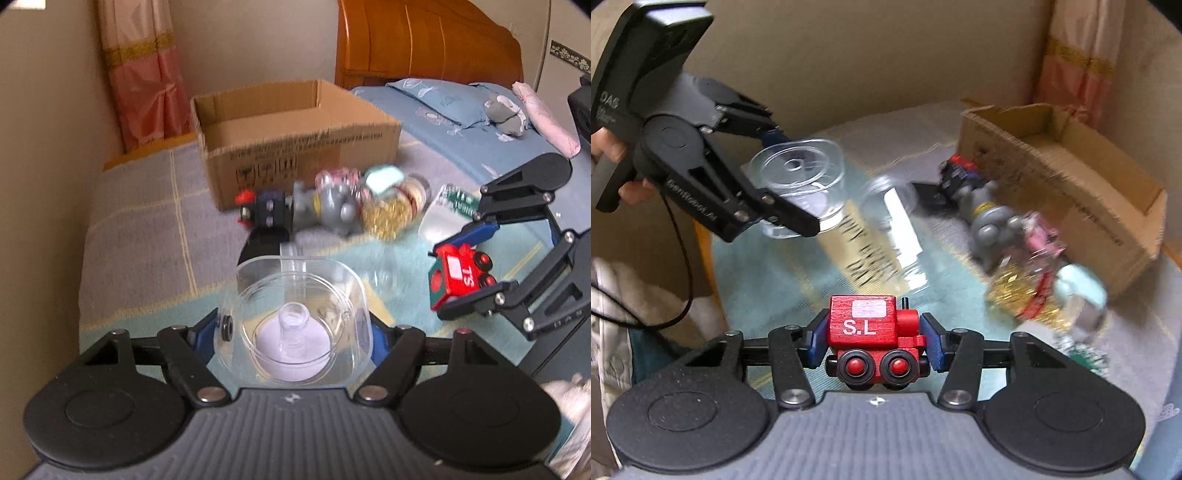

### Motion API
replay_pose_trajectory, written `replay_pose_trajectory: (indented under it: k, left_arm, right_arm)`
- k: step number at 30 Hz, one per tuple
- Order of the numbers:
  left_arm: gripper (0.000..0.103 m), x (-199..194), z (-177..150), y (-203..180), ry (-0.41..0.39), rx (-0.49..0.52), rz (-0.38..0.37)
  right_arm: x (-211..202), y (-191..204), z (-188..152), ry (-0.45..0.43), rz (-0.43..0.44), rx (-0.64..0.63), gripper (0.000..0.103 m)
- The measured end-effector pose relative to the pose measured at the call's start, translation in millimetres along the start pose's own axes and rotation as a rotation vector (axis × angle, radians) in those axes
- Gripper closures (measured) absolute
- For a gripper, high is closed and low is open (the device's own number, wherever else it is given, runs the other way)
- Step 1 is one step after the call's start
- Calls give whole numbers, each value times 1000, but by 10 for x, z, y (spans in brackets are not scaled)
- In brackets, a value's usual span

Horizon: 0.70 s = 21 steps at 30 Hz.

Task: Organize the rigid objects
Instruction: 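Carry the cup with the left tool into the box while the right tool drops the train in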

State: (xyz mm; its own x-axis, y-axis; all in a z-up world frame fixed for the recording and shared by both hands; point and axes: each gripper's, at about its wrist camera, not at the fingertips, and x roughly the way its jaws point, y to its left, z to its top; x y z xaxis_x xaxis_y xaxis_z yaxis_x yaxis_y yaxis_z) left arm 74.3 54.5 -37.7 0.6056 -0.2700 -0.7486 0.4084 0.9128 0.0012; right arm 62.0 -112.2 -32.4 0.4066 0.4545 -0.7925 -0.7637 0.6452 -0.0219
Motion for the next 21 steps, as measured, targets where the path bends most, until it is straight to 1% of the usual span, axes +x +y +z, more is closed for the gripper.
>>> replay_pose_trajectory:
  k: [3, 6, 11, 17, 21]
  left_arm:
    - [28, 0, 210, -3, -18, 26, 6]
    - [28, 34, 460, 18, -39, 53, -9]
    - [28, 188, 970, 121, -71, 59, 7]
    - [28, 484, 1581, 234, -94, 53, 30]
    - [28, 752, 1897, 314, -86, 43, 47]
  right_arm:
    - [-132, -148, 119, -39, -30, 31, 47]
    - [-202, -319, 264, -69, -84, 51, 47]
    - [-285, -638, 536, -113, -170, 96, 47]
    - [-391, -1012, 859, -170, -252, 123, 47]
    - [-381, -1309, 1016, -186, -268, 158, 47]
